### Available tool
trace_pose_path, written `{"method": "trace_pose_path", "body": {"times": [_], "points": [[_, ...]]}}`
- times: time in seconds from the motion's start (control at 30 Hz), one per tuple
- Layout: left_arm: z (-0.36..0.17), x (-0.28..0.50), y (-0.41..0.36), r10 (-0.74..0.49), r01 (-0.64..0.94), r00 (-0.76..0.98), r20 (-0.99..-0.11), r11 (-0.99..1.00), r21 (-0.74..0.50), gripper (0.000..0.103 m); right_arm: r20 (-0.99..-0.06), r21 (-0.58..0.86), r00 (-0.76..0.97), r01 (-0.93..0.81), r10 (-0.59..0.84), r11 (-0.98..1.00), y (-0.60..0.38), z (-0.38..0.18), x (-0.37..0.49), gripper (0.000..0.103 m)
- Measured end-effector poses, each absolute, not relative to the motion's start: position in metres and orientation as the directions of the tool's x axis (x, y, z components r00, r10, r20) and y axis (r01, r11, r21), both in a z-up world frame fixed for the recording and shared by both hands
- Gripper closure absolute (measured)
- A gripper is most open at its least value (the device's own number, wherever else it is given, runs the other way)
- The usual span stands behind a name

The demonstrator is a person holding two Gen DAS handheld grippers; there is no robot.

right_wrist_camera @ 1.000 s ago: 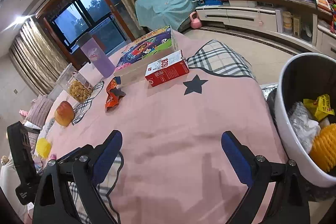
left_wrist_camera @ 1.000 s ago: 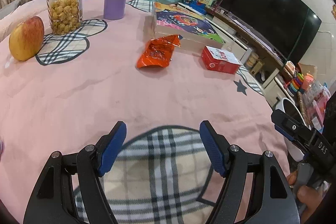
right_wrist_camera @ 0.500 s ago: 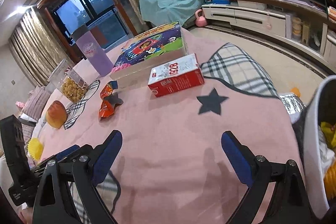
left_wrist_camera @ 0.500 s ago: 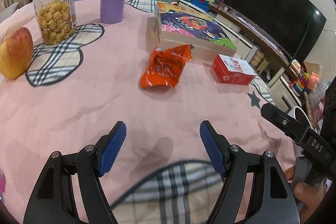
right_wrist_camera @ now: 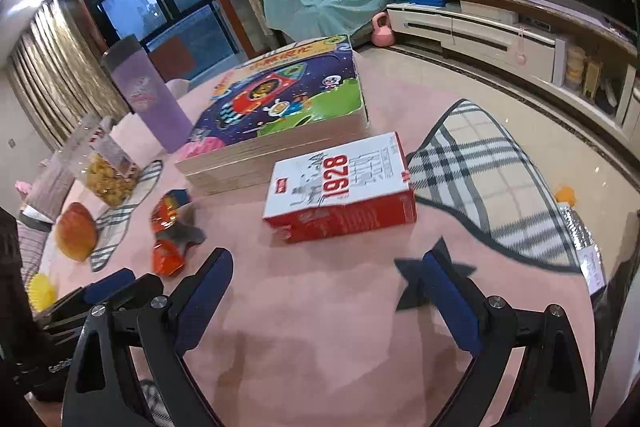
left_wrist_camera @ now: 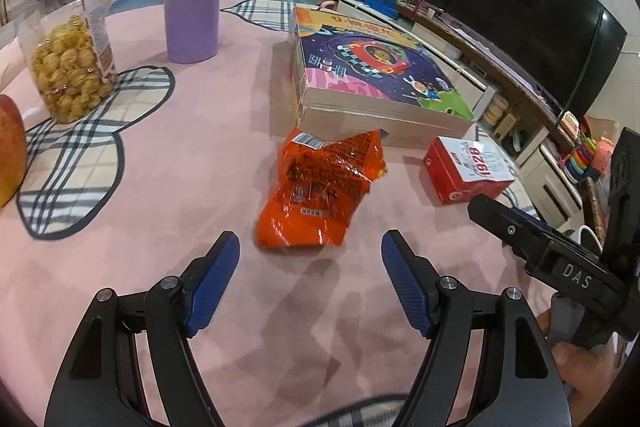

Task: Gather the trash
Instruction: 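Grasp the orange chip bag with the left tool while the right tool grasps the red milk carton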

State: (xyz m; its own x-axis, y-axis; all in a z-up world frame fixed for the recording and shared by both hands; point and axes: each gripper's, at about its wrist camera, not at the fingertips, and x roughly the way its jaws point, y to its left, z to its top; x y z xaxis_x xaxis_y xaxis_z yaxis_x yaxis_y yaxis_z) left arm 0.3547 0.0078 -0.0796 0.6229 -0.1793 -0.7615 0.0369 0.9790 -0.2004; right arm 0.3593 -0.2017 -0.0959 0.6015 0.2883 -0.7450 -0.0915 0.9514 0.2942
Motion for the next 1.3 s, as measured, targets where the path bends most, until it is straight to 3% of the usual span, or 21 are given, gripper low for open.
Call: {"method": "trace_pose_path", "body": {"times": [0.37,0.4,0.47,0.57,0.67,1.3], "points": [[-0.085,0.376,0.005,-0.183,0.047,0.634,-0.751,0.979,-0.199,0.029,-0.76,0.253,0.598,-0.087,0.254,0.964,-0.199,-0.104,0.384,0.007],[-0.085,0.377,0.005,-0.185,0.052,0.637,-0.748,0.979,-0.198,0.032,-0.762,0.25,0.597,-0.089,0.252,0.964,-0.198,-0.104,0.385,0.007],[-0.086,0.378,0.002,-0.197,0.069,0.632,-0.75,0.978,-0.198,0.054,-0.761,0.242,0.598,-0.096,0.251,0.965,-0.197,-0.104,0.385,0.011],[-0.086,0.378,0.002,-0.207,0.082,0.629,-0.749,0.976,-0.201,0.067,-0.755,0.238,0.605,-0.106,0.253,0.965,-0.196,-0.102,0.381,0.011],[-0.084,0.375,-0.001,-0.205,0.093,0.636,-0.744,0.977,-0.19,0.072,-0.747,0.252,0.61,-0.109,0.265,0.961,-0.199,-0.099,0.375,0.011],[-0.061,0.288,-0.026,-0.283,0.164,0.649,-0.707,0.959,-0.233,0.078,-0.698,0.351,0.643,-0.077,0.315,0.933,-0.24,-0.069,0.284,0.011]]}}
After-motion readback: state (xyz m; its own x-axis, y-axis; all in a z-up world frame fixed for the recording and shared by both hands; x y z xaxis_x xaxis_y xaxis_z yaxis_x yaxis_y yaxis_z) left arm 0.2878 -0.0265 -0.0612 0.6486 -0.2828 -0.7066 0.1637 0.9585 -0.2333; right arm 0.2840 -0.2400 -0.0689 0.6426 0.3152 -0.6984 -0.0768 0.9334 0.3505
